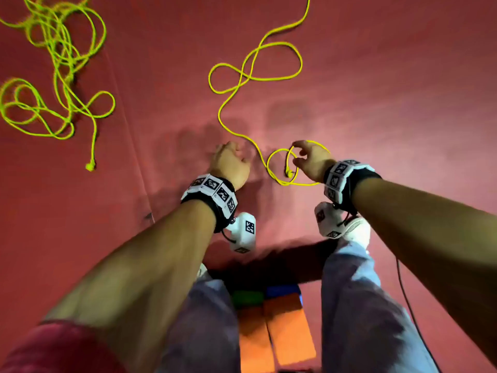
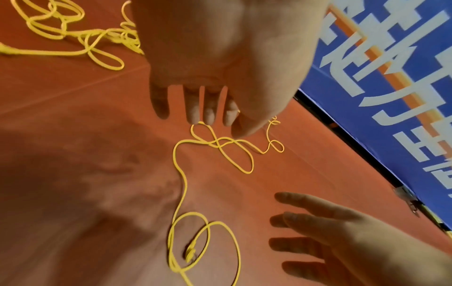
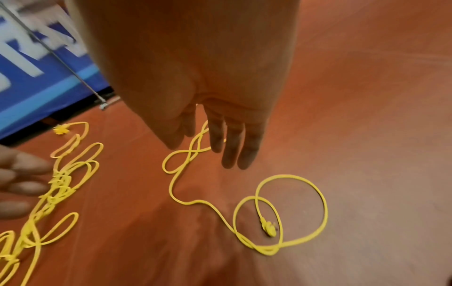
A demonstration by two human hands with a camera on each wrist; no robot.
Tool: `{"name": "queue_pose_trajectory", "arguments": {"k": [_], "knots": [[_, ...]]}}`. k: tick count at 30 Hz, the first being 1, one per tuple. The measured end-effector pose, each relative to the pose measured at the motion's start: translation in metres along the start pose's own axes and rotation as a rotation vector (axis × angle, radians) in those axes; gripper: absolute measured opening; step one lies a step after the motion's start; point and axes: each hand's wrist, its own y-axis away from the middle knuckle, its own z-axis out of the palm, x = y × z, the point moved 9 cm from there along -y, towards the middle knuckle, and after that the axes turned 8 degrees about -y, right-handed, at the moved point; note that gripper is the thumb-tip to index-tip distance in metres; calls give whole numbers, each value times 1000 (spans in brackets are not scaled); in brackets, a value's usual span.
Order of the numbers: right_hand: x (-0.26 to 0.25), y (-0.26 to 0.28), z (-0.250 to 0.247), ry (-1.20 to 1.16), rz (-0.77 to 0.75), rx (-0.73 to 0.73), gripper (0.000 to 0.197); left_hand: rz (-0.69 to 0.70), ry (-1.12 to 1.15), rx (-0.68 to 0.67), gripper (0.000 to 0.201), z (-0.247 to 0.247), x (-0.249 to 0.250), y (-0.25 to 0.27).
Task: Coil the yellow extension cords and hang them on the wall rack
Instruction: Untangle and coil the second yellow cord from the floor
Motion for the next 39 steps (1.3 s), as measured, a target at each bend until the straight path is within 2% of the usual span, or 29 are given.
{"name": "queue_pose_trajectory", "arguments": {"k": [4,8,14,18,22,26,29,32,35,36,37,39], "knots": [[44,-14,50,-26,120,17,52,-11,-5,-78,34,55,-57,-7],[76,-37,82,-24,135,34,49,-14,-29,-93,35,95,-90,-21],[118,-130,129,68,68,55,46,-58,35,-55,36,171,-115,-82],[136,-181,153,230,10,67,41,-62,54,20,34,204,-138,-116],[136,-215,178,505,-35,11,36,-17,23,91,34,212,-156,-150],[145,-231,182,632,45,65,39,27,27,130,32,217,-167,-164],[159,-235,178,654,81,92,39,47,33,180,32,211,-175,-160],[177,-234,180,640,86,18,43,57,20,206,33,199,-184,-144],[191,-229,183,615,108,-8,66,83,31,206,36,182,-189,-128],[181,-213,188,573,83,-32,68,83,35,209,36,177,-191,-122],[173,-207,190,533,51,-28,62,87,39,216,36,172,-193,-116],[133,-176,189,395,-30,11,36,101,41,222,35,162,-189,-103]]}}
